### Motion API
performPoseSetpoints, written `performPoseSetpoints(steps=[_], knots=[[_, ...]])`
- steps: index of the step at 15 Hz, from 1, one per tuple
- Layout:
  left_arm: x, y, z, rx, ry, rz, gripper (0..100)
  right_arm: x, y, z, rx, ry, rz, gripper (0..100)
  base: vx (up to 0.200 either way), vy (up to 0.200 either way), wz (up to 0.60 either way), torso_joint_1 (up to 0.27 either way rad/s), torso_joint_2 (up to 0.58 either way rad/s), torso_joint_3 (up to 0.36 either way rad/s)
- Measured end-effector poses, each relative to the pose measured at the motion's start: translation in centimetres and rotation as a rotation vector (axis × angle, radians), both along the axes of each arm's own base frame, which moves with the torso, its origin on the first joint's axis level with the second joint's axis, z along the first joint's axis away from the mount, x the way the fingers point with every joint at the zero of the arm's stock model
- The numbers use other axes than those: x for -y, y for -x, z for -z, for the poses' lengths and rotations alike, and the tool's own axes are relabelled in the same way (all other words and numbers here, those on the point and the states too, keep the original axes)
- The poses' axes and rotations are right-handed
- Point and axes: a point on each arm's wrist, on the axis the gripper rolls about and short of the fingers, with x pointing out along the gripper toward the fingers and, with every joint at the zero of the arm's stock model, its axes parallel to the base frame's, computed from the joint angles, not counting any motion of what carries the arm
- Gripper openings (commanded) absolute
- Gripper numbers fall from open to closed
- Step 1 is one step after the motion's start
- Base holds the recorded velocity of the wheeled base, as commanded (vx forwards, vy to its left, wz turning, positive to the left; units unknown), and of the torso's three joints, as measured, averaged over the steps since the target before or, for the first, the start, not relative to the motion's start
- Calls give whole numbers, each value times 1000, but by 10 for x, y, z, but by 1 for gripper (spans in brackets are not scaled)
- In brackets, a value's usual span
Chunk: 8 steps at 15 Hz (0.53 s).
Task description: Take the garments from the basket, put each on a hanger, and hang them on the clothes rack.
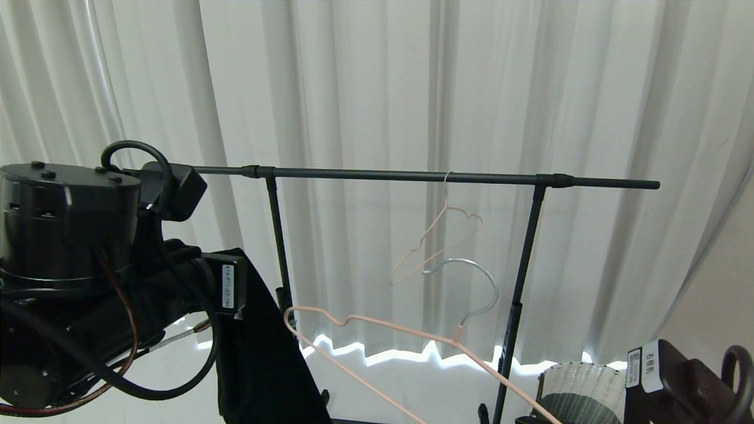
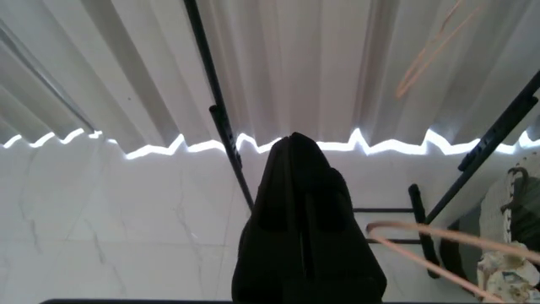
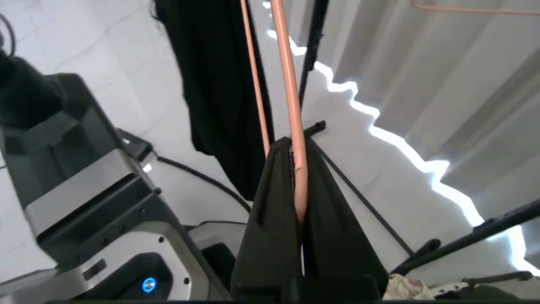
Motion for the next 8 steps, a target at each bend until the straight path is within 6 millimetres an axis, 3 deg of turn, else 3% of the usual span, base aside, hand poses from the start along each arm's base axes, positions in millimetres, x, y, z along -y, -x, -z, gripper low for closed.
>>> performPoseSetpoints(steps=[8], knots=[[1, -10, 10, 31, -2, -11, 0, -15, 4, -6, 2, -14, -49, 0, 0, 0, 0, 0, 0, 0]])
